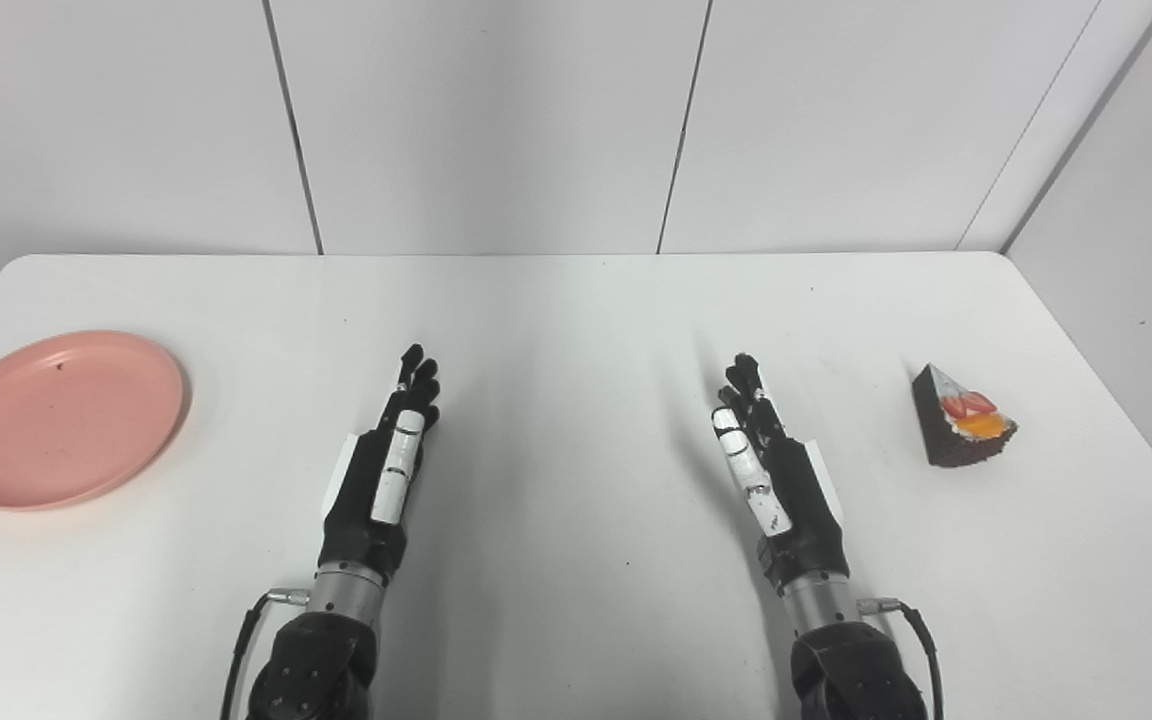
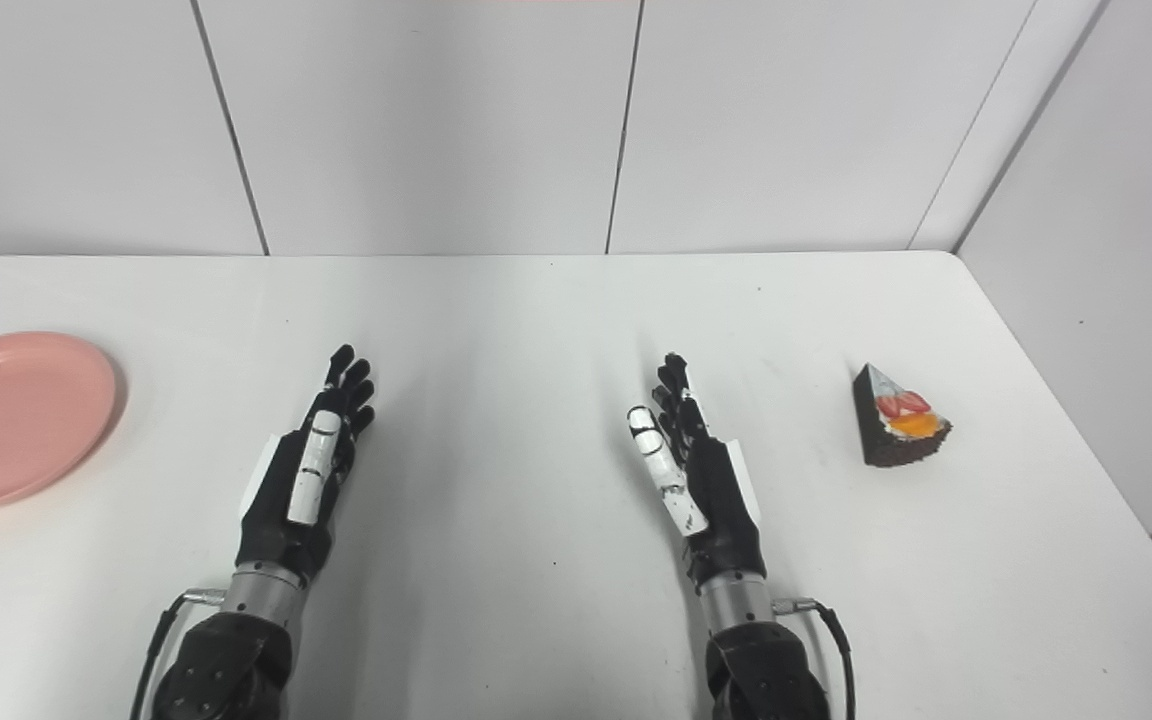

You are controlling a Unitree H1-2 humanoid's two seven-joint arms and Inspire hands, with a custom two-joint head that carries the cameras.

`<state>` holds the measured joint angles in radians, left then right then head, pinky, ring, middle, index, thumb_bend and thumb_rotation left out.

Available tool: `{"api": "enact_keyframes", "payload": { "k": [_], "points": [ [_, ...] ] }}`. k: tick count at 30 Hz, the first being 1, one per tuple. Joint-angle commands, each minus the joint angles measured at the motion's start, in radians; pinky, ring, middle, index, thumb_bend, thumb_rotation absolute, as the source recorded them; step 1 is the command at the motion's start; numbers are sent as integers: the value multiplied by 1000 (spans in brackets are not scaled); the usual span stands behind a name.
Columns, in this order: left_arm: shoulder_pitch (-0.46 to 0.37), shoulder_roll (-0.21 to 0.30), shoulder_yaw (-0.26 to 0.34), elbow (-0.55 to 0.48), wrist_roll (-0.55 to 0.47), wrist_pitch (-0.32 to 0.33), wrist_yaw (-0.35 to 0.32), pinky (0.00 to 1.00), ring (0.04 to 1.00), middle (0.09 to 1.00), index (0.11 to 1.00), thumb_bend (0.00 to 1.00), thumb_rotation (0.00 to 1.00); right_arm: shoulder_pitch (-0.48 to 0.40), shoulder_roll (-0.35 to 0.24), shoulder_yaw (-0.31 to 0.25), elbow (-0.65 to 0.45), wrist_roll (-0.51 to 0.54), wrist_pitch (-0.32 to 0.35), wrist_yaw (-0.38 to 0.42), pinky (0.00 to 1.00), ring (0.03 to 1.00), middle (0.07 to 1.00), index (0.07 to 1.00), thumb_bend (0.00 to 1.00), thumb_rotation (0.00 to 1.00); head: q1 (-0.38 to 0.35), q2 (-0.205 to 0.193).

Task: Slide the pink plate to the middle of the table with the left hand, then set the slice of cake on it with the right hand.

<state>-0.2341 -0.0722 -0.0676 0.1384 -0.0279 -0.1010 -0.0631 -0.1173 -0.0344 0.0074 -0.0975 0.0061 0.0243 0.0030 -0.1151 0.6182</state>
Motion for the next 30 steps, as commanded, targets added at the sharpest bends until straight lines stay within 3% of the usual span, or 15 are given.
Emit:
{"api": "enact_keyframes", "payload": {
  "k": [1, 15, 23, 25, 27, 28, 29, 30],
  "points": [
    [4, -6, 6, -6, -18, -36, -1, 1000, 1000, 1000, 1000, 613, 1000, -9, 6, 3, -46, 10, -29, 11, 1000, 984, 992, 996, 539, 796, 0, -1],
    [16, -21, 22, -35, -11, -18, 8, 1000, 1000, 1000, 1000, 597, 1000, -27, 0, -18, -21, 42, 33, 10, 1000, 999, 1000, 1000, 565, 785, -2, 2],
    [15, -16, 17, -31, -10, -25, -1, 1000, 1000, 1000, 1000, 596, 1000, -37, -15, -25, -5, 23, 15, 8, 1000, 984, 994, 991, 529, 805, 3, 0],
    [15, -18, 15, -27, -6, -21, 0, 1000, 1000, 1000, 1000, 597, 1000, -36, -22, -24, 0, 17, 6, 11, 999, 980, 992, 993, 524, 819, 33, -10],
    [16, -22, 8, -25, 5, -19, 4, 1000, 1000, 1000, 1000, 592, 1000, -31, -29, -28, -3, 24, 7, 17, 997, 978, 990, 993, 525, 812, 103, -27],
    [16, -28, 3, -21, 13, -22, 9, 1000, 1000, 1000, 1000, 590, 1000, -27, -35, -32, -4, 30, 8, 22, 999, 984, 996, 998, 550, 822, 171, -47],
    [16, -33, -1, -18, 19, -25, 13, 1000, 1000, 1000, 1000, 589, 1000, -24, -40, -35, -4, 35, 9, 26, 1000, 987, 998, 999, 561, 825, 171, -47],
    [10, -47, 0, -14, 12, -16, 21, 1000, 1000, 1000, 1000, 588, 1000, -19, -49, -40, -7, 44, 6, 32, 1000, 988, 999, 1000, 567, 827, 240, -73]
  ]
}}
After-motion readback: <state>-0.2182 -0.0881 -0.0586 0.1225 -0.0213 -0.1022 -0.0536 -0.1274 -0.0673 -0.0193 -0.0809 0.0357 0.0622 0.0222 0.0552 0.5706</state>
